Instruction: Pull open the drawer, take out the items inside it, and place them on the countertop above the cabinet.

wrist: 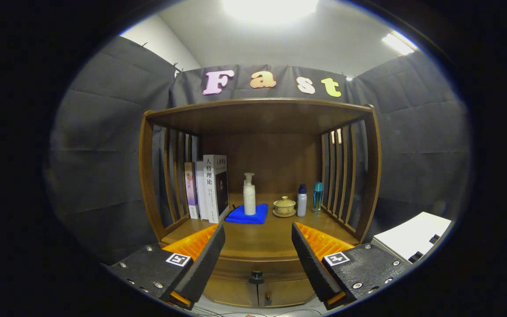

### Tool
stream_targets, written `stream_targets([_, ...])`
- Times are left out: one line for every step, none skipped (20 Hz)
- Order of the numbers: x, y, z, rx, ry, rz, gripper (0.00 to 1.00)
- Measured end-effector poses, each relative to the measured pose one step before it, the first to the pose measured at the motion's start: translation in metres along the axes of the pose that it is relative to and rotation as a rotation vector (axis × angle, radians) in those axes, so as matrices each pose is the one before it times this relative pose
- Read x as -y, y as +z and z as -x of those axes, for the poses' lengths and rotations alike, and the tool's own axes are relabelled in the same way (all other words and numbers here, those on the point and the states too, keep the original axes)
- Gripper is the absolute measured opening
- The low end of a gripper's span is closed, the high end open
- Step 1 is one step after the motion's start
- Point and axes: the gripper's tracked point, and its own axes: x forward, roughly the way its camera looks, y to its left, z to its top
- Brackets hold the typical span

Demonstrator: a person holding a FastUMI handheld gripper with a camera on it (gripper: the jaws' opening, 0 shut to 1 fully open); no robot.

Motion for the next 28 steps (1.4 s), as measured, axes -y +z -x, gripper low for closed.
stream_targets([0.00151, -0.00576, -0.00333, -0.01096, 0.00141, -0.01467, 0.94])
stream_targets([0.00103, -0.00792, -0.00248, -0.02329, 0.00164, -0.01467, 0.94])
stream_targets([0.00158, -0.00710, -0.00382, -0.02124, 0.00376, -0.01279, 0.94])
stream_targets([0.00238, -0.00301, -0.00353, -0.00889, 0.00015, -0.00841, 0.94])
stream_targets([0.00368, -0.00162, -0.00280, -0.00203, -0.00563, 0.00024, 0.94])
stream_targets([0.00501, -0.00306, -0.00279, -0.00485, -0.01295, 0.00638, 0.94])
stream_targets([0.00397, -0.00439, -0.00237, -0.00306, -0.00900, 0.00971, 0.94])
stream_targets([0.00321, -0.00317, -0.00349, 0.00027, -0.00991, 0.00720, 0.94])
stream_targets([0.00472, -0.00288, -0.00382, -0.00076, -0.01321, 0.00144, 0.94])
stream_targets([0.00239, -0.00579, -0.00343, -0.00360, -0.01083, -0.00563, 0.94])
stream_targets([0.00098, -0.00602, -0.00331, -0.00583, -0.00578, -0.01055, 0.94])
stream_targets([0.00005, -0.00780, -0.00321, -0.00866, -0.00336, -0.01366, 0.94])
stream_targets([-0.00027, -0.00814, -0.00351, -0.01402, -0.00231, -0.01444, 0.94])
stream_targets([-0.00019, -0.00951, -0.00412, -0.01920, 0.00027, -0.01126, 0.94])
stream_targets([-0.00046, -0.00984, -0.00665, -0.01885, -0.00088, -0.00517, 0.94])
stream_targets([0.00033, -0.01103, -0.00325, -0.01449, -0.00247, 0.00087, 0.94])
stream_targets([0.00053, -0.00814, -0.00296, -0.00909, -0.00378, 0.00417, 0.94])
stream_targets([-0.00025, -0.00648, -0.00320, -0.00515, 0.00124, 0.00711, 0.94])
stream_targets([-0.00187, -0.00728, -0.00513, -0.00724, -0.00090, 0.01042, 0.94])
stream_targets([-0.00250, -0.00900, -0.00277, -0.01083, 0.00067, 0.01282, 0.94])
stream_targets([-0.00326, -0.00670, -0.00322, -0.01016, 0.00606, 0.00916, 0.94])
stream_targets([-0.00217, -0.00684, -0.00298, -0.00684, 0.00517, 0.00541, 0.94])
stream_targets([-0.00218, -0.00704, -0.00310, -0.01051, 0.00323, 0.00157, 0.94])
stream_targets([-0.00364, -0.00882, -0.00273, -0.01482, 0.00715, -0.00639, 0.94])
stream_targets([-0.00311, -0.00800, -0.00371, -0.01066, 0.00412, -0.01215, 0.94])
stream_targets([-0.00068, -0.00936, -0.00547, -0.01332, -0.00508, -0.00677, 0.94])
stream_targets([0.00385, -0.01052, -0.00464, -0.01772, -0.02048, -0.00679, 0.94])
stream_targets([0.00021, -0.00811, -0.00510, -0.01209, -0.00642, -0.01606, 0.94])
